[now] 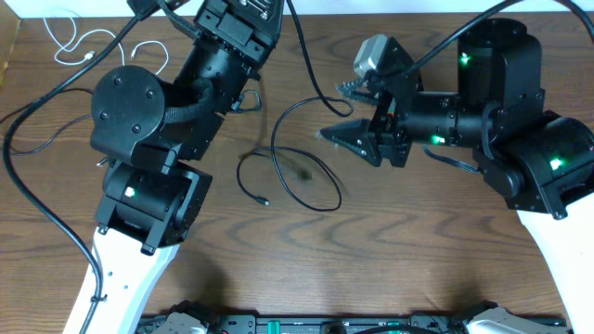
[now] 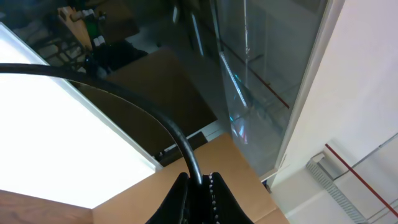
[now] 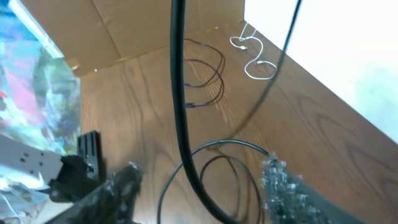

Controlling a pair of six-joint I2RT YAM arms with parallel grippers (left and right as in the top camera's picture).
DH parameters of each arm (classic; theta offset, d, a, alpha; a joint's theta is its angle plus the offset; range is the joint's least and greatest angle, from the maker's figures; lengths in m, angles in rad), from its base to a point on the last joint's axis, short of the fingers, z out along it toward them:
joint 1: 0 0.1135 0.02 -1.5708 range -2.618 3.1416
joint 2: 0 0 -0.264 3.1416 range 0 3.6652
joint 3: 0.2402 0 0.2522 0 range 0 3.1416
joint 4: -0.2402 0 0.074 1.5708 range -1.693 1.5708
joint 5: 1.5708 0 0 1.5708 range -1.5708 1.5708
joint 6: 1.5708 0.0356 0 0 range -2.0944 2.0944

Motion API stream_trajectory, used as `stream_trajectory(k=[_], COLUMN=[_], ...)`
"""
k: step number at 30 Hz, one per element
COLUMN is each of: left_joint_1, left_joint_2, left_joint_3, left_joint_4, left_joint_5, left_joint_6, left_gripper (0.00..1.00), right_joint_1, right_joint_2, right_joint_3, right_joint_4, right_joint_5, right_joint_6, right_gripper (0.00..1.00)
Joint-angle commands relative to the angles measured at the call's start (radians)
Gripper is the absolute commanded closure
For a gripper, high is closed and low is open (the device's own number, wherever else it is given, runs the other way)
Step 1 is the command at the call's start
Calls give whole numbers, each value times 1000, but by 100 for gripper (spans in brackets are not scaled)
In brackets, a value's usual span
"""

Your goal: Untangle cables

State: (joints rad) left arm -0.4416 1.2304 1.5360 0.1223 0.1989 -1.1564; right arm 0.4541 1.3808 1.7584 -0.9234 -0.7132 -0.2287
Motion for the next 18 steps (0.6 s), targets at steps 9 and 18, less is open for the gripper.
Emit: stream_trajectory(k=[9, 18], left_joint_1=[-1, -1], left_joint_2=[-9, -9], left_joint_3=[15, 15], left_joint_4=[5, -9], left_joint_5=[-9, -9], left_joint_6=[-8, -8], left_gripper=[92, 93], right_joint_1=[6, 7], right_joint_2=[2, 2], right_joint_3=[5, 5], right_joint_4=[-19, -19], right_joint_5=[56, 56], right_joint_6=[7, 7], right_gripper=[80, 90])
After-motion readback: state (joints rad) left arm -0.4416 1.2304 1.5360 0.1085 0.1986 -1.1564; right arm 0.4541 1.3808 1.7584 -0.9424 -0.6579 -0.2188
